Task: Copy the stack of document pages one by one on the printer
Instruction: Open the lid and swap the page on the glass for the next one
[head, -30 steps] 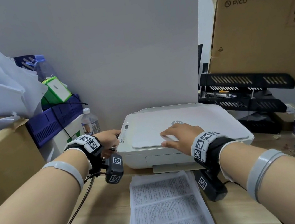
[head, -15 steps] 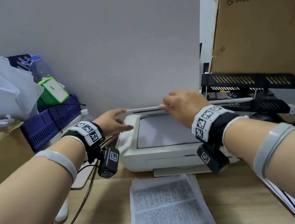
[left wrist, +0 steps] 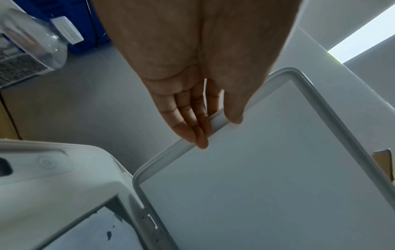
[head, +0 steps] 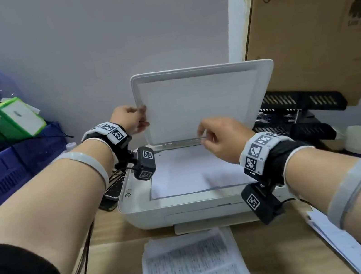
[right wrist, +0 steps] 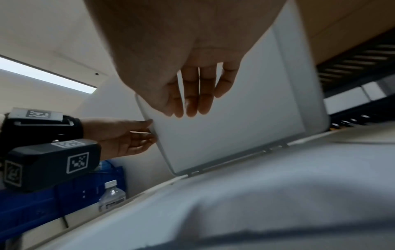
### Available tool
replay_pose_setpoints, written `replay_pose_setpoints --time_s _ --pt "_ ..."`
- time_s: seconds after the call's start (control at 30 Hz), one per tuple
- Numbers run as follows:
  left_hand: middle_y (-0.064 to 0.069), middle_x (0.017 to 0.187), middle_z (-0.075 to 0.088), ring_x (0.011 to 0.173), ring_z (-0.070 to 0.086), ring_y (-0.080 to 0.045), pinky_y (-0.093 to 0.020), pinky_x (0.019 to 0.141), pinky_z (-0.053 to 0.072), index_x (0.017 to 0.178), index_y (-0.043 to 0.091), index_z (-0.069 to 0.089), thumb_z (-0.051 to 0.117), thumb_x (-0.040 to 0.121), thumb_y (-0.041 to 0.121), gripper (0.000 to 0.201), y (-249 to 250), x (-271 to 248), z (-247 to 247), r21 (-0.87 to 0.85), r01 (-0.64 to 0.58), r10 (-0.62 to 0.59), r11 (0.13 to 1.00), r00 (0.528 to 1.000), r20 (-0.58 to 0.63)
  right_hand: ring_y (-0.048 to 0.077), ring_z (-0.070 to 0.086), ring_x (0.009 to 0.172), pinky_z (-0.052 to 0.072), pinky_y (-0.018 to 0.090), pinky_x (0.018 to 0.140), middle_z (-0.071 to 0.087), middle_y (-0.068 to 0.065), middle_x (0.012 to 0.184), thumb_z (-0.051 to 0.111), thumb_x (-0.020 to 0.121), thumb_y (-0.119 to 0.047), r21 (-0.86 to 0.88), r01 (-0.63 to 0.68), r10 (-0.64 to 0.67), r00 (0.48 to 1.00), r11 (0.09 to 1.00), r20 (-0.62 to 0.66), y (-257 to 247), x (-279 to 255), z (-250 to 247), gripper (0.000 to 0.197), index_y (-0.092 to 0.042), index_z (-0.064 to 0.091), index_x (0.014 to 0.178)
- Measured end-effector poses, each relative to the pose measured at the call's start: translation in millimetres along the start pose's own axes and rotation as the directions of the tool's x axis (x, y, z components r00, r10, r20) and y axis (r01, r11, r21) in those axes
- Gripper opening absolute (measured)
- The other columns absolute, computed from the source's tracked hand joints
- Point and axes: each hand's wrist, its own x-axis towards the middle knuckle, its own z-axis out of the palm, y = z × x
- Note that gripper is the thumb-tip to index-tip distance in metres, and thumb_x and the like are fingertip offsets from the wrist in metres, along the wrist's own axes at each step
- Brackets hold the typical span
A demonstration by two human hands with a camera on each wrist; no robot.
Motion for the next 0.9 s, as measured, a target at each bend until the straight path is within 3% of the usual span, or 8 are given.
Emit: replay_pose_setpoints --time_s 0.17,0.3,0.47,0.53,0.57,0.67,0.77,0.9 --pt "-0.012 0.074 0.063 0.066 0.065 -0.018 -0.023 0.059 0.057 0.076 0.007 0.057 0.057 0.099 0.016 0.025 -1 19 4 -0.022 0.033 -0.033 0.999 0.999 -0.023 0.014 0.053 0.094 0.038 0.028 0.078 0.058 -0.009 0.095 0.054 0.095 -0.037 -0.087 -0.081 0.090 0.989 0.993 0.117 28 -18 10 0.017 -0.028 0.061 0.107" --pt "-0.009 0.081 0.056 0.075 0.059 -0.017 -0.033 0.074 0.053 0.079 0.011 0.052 0.053 0.097 0.002 0.020 1 26 11 -0.023 0.080 -0.080 0.997 0.997 0.007 0.018 0.047 0.120 0.039 0.043 0.104 0.054 -0.004 0.123 0.050 0.094 -0.052 -0.151 -0.178 0.213 0.942 0.972 0.258 41 -29 18 0.036 -0.033 0.055 0.123" --pt "-0.016 0.111 0.052 0.103 0.055 -0.026 -0.047 0.094 0.051 0.085 0.013 0.051 0.052 0.093 -0.007 0.021 6 24 16 -0.011 0.174 -0.173 0.985 0.982 0.071 0.023 0.035 0.139 0.029 0.046 0.114 0.038 0.000 0.152 0.041 0.095 -0.060 -0.218 -0.225 0.299 0.857 0.950 0.419 44 -47 19 0.059 -0.030 0.038 0.146" --pt "-0.018 0.118 0.051 0.109 0.054 -0.027 -0.048 0.093 0.050 0.090 0.015 0.052 0.049 0.096 -0.004 0.020 9 20 18 -0.049 0.200 -0.197 0.979 0.978 0.068 0.025 0.034 0.140 0.028 0.046 0.115 0.035 0.003 0.155 0.036 0.096 -0.063 -0.230 -0.232 0.317 0.818 0.945 0.480 43 -56 17 0.063 -0.027 0.036 0.148" --pt "-0.018 0.123 0.051 0.113 0.054 -0.028 -0.047 0.092 0.050 0.106 0.012 0.055 0.047 0.097 -0.002 0.018 10 17 19 -0.065 0.211 -0.206 0.975 0.976 0.075 0.026 0.034 0.141 0.028 0.047 0.115 0.034 0.004 0.155 0.033 0.095 -0.066 -0.238 -0.238 0.328 0.802 0.942 0.498 42 -60 15 0.065 -0.029 0.034 0.149" --pt "-0.018 0.135 0.052 0.119 0.055 -0.028 -0.045 0.088 0.052 0.144 0.007 0.037 0.055 0.094 -0.002 0.054 13 6 17 0.017 0.212 -0.213 0.977 0.974 0.079 0.025 0.032 0.143 0.029 0.049 0.114 0.033 0.004 0.155 0.028 0.091 -0.075 -0.288 -0.189 0.319 0.795 0.939 0.516 38 -70 10 0.072 -0.033 0.033 0.148" --pt "-0.016 0.133 0.055 0.113 0.058 -0.026 -0.042 0.086 0.054 0.146 0.007 0.037 0.056 0.095 0.002 0.055 21 -18 17 0.145 0.159 -0.177 0.977 0.977 0.120 0.026 0.038 0.137 0.036 0.050 0.109 0.042 0.003 0.149 0.033 0.083 -0.083 -0.312 -0.122 0.275 0.813 0.942 0.514 33 -79 3 0.081 -0.030 0.037 0.144" --pt "-0.016 0.122 0.065 0.108 0.066 -0.028 -0.041 0.090 0.051 0.122 0.010 0.063 0.056 0.097 0.008 0.025 27 -64 16 0.330 0.087 -0.199 0.940 0.926 0.321 0.021 0.037 0.135 0.039 0.046 0.107 0.042 -0.008 0.146 0.059 0.078 -0.072 -0.291 -0.028 0.179 0.842 0.956 0.508 33 -98 -3 0.082 -0.038 0.031 0.148"
